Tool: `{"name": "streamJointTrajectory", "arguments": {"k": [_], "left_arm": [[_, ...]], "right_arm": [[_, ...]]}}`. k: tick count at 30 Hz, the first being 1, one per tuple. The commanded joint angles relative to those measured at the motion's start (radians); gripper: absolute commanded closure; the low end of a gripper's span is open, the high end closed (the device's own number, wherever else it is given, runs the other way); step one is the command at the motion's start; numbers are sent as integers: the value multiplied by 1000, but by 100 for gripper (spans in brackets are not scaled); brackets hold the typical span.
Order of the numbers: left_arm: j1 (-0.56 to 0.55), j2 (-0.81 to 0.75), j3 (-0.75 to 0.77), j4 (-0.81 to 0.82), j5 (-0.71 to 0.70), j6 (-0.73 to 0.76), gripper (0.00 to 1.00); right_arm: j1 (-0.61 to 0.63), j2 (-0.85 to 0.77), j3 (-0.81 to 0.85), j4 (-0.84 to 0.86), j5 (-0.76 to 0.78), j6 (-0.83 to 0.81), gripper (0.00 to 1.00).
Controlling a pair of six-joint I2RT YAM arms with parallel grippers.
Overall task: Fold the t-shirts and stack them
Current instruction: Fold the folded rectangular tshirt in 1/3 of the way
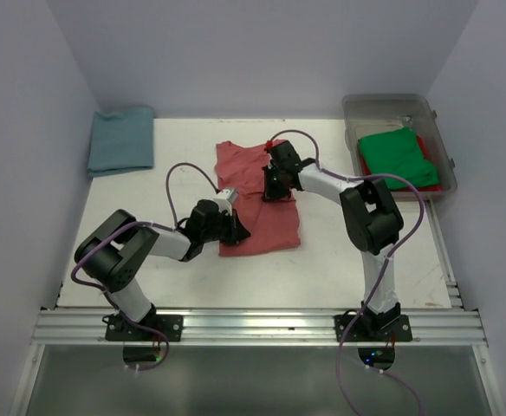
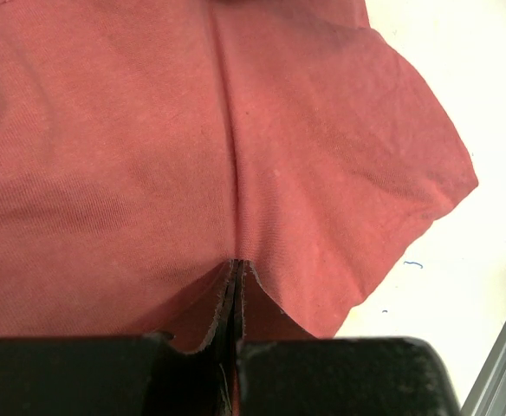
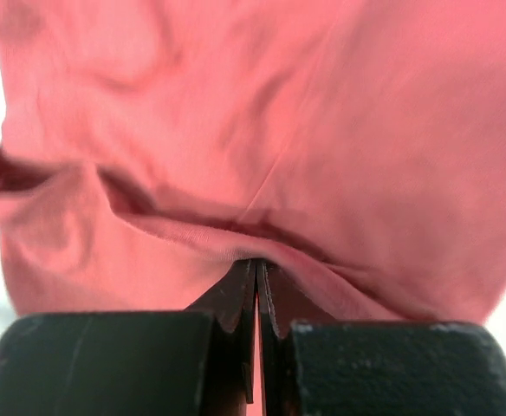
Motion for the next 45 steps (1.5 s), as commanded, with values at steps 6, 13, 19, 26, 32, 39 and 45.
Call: {"name": "streamJointTrajectory", "arguments": {"k": [6,13,19,26,32,39,45], "left_arm": [[-15,15,-46,-146,-17,15,100],[-15,-72,-45,-163,-17,20,100],[-15,-407,18,-333,-90,93,100],[-15,-612,78,-678,-244,68,98],[-14,-637,-78,-775,-173,18,56],[-9,-718,-241,-603,35,-63,23],[44,-752,-309,-453,169,-80,19]], "right_arm": [[-50,135,317,-96,232,-103,100],[-50,94,301,-81,318,-115,100],[-19,-288,-40,80,479,-121,100],[87,-675,-442,8,500,-12,69],[131,-900,-733,-6,277,123,24],[133,-1086,-944,50,172,230,12],[133,-1042,-1004,155,100,268,19]]}}
